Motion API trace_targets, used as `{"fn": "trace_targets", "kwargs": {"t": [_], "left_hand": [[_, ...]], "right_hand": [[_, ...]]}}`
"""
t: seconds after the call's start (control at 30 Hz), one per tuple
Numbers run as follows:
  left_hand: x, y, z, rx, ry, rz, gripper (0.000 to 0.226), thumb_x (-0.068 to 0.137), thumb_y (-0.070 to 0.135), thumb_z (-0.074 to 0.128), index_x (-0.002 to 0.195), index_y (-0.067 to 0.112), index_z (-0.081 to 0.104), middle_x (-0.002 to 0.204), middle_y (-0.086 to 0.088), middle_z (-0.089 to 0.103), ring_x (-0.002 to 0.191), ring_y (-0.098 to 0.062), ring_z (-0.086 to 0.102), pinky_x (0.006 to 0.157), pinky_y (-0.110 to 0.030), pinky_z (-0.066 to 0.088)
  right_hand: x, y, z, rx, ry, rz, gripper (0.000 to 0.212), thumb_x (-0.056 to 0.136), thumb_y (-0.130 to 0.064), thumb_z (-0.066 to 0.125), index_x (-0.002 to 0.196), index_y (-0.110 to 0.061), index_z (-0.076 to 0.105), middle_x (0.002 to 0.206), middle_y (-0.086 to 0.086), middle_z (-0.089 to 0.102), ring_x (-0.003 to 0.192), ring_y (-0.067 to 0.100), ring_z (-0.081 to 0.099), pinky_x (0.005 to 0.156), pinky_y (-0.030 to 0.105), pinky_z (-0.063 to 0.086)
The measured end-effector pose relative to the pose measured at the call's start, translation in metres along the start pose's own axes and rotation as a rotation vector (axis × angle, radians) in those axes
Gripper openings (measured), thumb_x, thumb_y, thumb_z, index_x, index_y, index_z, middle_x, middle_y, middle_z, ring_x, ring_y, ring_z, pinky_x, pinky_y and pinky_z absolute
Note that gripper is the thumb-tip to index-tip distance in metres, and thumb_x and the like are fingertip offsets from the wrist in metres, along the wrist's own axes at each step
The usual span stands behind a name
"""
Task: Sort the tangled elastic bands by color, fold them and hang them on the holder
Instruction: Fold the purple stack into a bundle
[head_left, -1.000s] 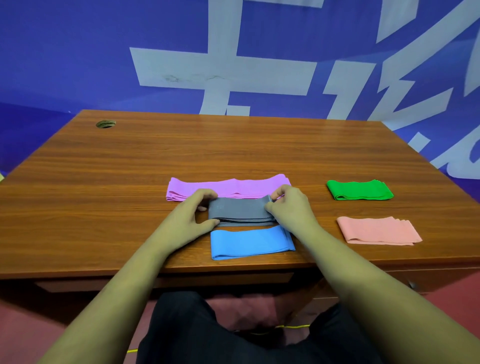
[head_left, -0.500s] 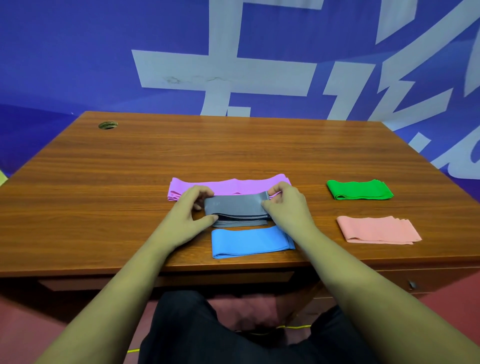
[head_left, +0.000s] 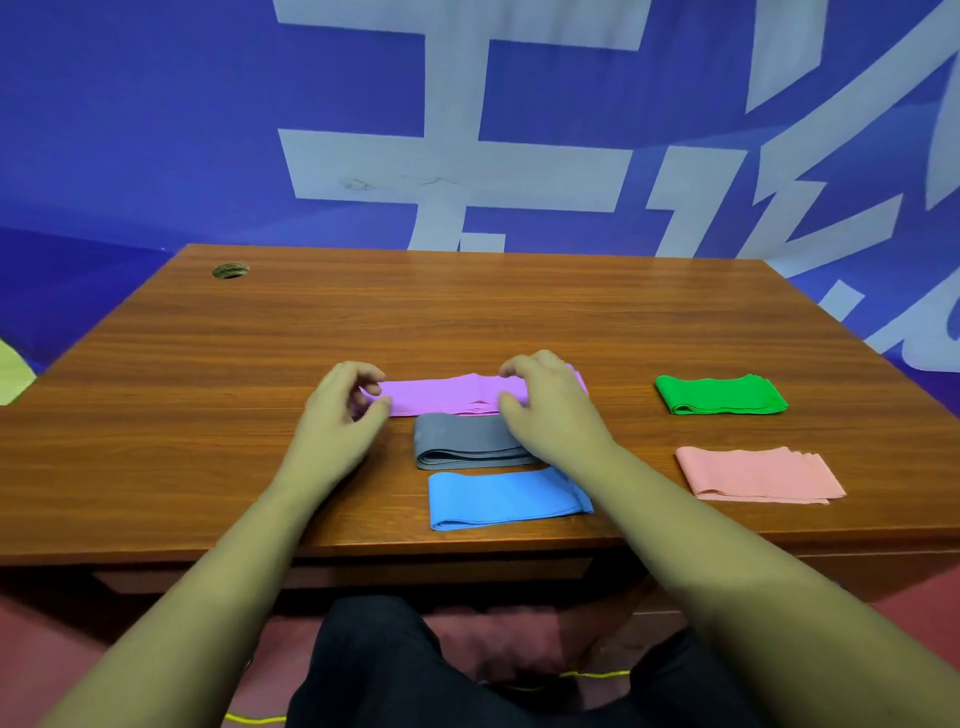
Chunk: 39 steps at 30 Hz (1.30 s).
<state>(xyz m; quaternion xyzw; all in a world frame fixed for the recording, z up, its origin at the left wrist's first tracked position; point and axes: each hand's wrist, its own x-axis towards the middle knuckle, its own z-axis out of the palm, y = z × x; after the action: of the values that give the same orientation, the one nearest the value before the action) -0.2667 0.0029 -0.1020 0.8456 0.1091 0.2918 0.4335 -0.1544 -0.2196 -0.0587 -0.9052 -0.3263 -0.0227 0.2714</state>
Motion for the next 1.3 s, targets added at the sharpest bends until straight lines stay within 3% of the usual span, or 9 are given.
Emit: {"fn": "trace_targets", "kwargs": {"t": [0.13, 0.27, 0.37, 0.5, 0.83, 0.93, 1.03, 1.17, 1.3], "left_hand": [[0.020, -0.013, -0.011, 0.278, 0.141, -0.201, 0.017, 0.085, 0.017, 0.066, 0.100, 0.014, 0.059, 0.099, -0.009, 0.058, 0.099, -0.028, 0.055, 0.091, -0.040, 0.043], [0.037, -0.022, -0.004, 0.427, -0.021, -0.541, 0.050, 0.087, 0.045, 0.062, 0.114, 0.003, 0.056, 0.116, -0.021, 0.062, 0.114, -0.038, 0.053, 0.096, -0.040, 0.040], [0.045, -0.026, 0.004, 0.528, -0.092, -0.631, 0.061, 0.083, 0.057, 0.060, 0.113, 0.004, 0.056, 0.122, -0.023, 0.061, 0.117, -0.041, 0.052, 0.094, -0.039, 0.040], [0.054, -0.024, 0.008, 0.577, -0.113, -0.717, 0.059, 0.081, 0.054, 0.065, 0.114, 0.006, 0.060, 0.129, -0.022, 0.057, 0.123, -0.041, 0.047, 0.097, -0.039, 0.038], [0.051, 0.004, 0.009, 0.169, 0.053, -0.410, 0.026, 0.079, 0.011, 0.068, 0.093, 0.009, 0.046, 0.079, -0.005, 0.057, 0.076, -0.028, 0.053, 0.058, -0.034, 0.035], [0.058, 0.022, 0.013, 0.068, 0.075, -0.309, 0.028, 0.075, 0.011, 0.071, 0.092, 0.009, 0.049, 0.080, -0.002, 0.058, 0.073, -0.024, 0.051, 0.061, -0.033, 0.038], [0.062, 0.043, 0.025, -0.023, 0.000, -0.211, 0.035, 0.073, 0.015, 0.080, 0.094, 0.010, 0.053, 0.081, 0.004, 0.060, 0.070, -0.015, 0.054, 0.065, -0.029, 0.044], [0.065, 0.054, 0.039, -0.138, -0.131, -0.171, 0.043, 0.072, 0.020, 0.086, 0.102, 0.011, 0.056, 0.087, 0.005, 0.061, 0.067, -0.010, 0.055, 0.069, -0.025, 0.051], [0.066, 0.050, 0.043, -0.360, -0.224, -0.222, 0.029, 0.083, 0.004, 0.074, 0.095, 0.015, 0.050, 0.093, -0.004, 0.069, 0.077, -0.012, 0.061, 0.075, -0.026, 0.050]], "right_hand": [[0.016, -0.021, 0.013, -0.053, -0.140, -0.139, 0.038, 0.097, -0.033, 0.051, 0.125, -0.010, 0.062, 0.127, 0.009, 0.060, 0.122, 0.026, 0.051, 0.105, 0.038, 0.039], [0.025, -0.029, 0.029, -0.126, -0.295, -0.097, 0.047, 0.097, -0.050, 0.043, 0.118, -0.014, 0.065, 0.124, 0.006, 0.063, 0.116, 0.025, 0.056, 0.098, 0.040, 0.046], [0.027, -0.026, 0.039, -0.157, -0.334, -0.048, 0.052, 0.095, -0.060, 0.037, 0.089, -0.015, 0.063, 0.100, 0.006, 0.066, 0.096, 0.028, 0.059, 0.086, 0.044, 0.050], [0.028, -0.020, 0.044, -0.145, -0.319, -0.067, 0.055, 0.095, -0.060, 0.036, 0.094, -0.015, 0.067, 0.104, 0.005, 0.068, 0.101, 0.027, 0.060, 0.087, 0.043, 0.049], [0.046, -0.021, 0.030, 0.172, -0.307, 0.063, 0.027, 0.094, -0.034, 0.053, 0.093, -0.015, 0.072, 0.093, 0.001, 0.072, 0.092, 0.020, 0.063, 0.080, 0.031, 0.048], [0.061, -0.030, 0.017, 0.622, -0.225, 0.276, 0.031, 0.097, -0.029, 0.053, 0.093, -0.003, 0.070, 0.089, 0.009, 0.067, 0.078, 0.021, 0.058, 0.067, 0.030, 0.045], [0.072, -0.038, 0.008, 1.043, -0.299, 0.490, 0.043, 0.099, -0.041, 0.049, 0.105, -0.001, 0.062, 0.096, 0.018, 0.071, 0.083, 0.027, 0.068, 0.074, 0.034, 0.055], [0.081, -0.031, 0.003, 1.201, -0.289, 0.608, 0.046, 0.092, -0.044, 0.061, 0.111, -0.002, 0.063, 0.096, 0.018, 0.074, 0.077, 0.026, 0.072, 0.072, 0.039, 0.060], [0.081, -0.018, 0.000, 1.236, -0.284, 0.682, 0.032, 0.085, -0.023, 0.074, 0.113, -0.009, 0.065, 0.109, 0.015, 0.072, 0.088, 0.026, 0.070, 0.082, 0.041, 0.058]]}}
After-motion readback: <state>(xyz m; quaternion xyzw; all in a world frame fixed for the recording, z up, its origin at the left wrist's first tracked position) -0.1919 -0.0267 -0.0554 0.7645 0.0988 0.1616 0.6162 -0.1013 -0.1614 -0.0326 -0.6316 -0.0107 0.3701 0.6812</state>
